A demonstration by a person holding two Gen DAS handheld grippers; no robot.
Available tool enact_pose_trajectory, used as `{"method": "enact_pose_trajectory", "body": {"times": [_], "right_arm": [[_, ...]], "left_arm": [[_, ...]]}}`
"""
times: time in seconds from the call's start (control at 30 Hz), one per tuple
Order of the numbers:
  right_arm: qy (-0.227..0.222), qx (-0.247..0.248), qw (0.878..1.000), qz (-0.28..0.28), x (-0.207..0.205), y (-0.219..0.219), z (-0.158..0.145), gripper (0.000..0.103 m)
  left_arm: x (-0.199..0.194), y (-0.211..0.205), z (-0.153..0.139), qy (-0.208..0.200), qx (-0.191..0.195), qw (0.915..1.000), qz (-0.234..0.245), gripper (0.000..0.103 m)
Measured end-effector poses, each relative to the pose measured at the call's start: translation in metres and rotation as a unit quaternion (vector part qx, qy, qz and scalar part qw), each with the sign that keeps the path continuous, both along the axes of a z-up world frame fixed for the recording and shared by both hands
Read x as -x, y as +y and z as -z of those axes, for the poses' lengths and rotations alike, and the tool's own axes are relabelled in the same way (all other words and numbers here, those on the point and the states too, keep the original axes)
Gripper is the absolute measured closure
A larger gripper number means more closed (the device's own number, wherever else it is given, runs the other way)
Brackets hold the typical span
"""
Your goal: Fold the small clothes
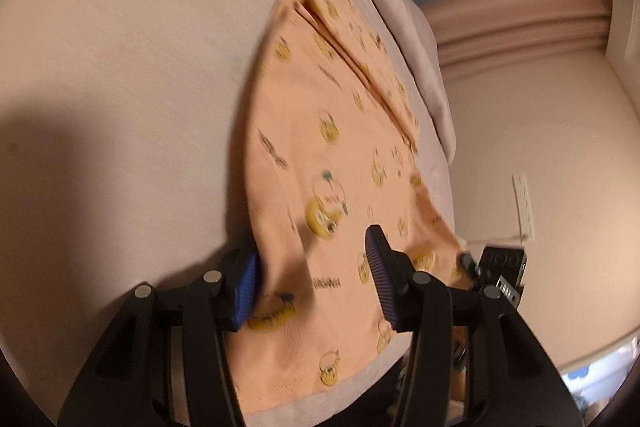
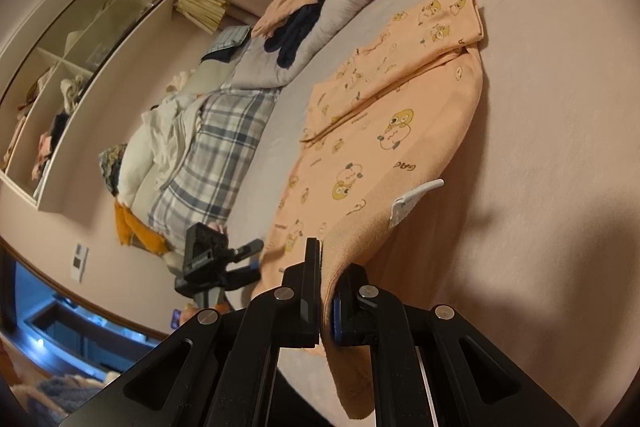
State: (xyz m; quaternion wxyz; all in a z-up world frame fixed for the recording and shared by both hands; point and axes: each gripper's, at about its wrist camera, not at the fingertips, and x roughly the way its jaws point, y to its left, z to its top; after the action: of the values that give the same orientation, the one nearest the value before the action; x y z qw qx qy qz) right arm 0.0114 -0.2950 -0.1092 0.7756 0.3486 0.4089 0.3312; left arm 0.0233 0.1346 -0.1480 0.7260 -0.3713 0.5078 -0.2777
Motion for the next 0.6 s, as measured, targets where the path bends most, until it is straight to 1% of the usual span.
{"method": "enact_pose_trajectory", "body": {"times": [0.23,0.37,0.43,0.47,0.5,0.53,0.6], "right_arm": [[0.005,0.003,1.0,0.001,0.0,0.0,0.001,0.095],[0.009,0.002,1.0,0.001,0.001,0.0,0.005,0.094],[0.011,0.002,1.0,0.0,0.001,0.0,0.006,0.094],[0.012,0.001,1.0,-0.001,0.001,0.001,0.006,0.094],[0.012,0.002,1.0,-0.001,0.001,0.001,0.006,0.094],[0.012,0.002,1.0,-0.001,0.001,0.0,0.006,0.094],[0.011,0.003,1.0,0.0,0.001,0.0,0.006,0.095]], "left_arm": [[0.019,-0.004,0.002,0.007,0.021,0.9995,0.021,0.054],[0.028,-0.015,0.0,0.006,0.015,0.9993,0.032,0.058],[0.028,-0.018,-0.002,0.006,0.021,0.9993,0.031,0.064],[0.028,-0.019,-0.002,0.007,0.022,0.9992,0.034,0.073],[0.027,-0.023,-0.002,0.007,0.021,0.9991,0.036,0.077],[0.027,-0.026,-0.002,0.004,0.014,0.9992,0.037,0.078],[0.026,-0.027,-0.004,-0.001,0.011,0.9994,0.033,0.086]]}}
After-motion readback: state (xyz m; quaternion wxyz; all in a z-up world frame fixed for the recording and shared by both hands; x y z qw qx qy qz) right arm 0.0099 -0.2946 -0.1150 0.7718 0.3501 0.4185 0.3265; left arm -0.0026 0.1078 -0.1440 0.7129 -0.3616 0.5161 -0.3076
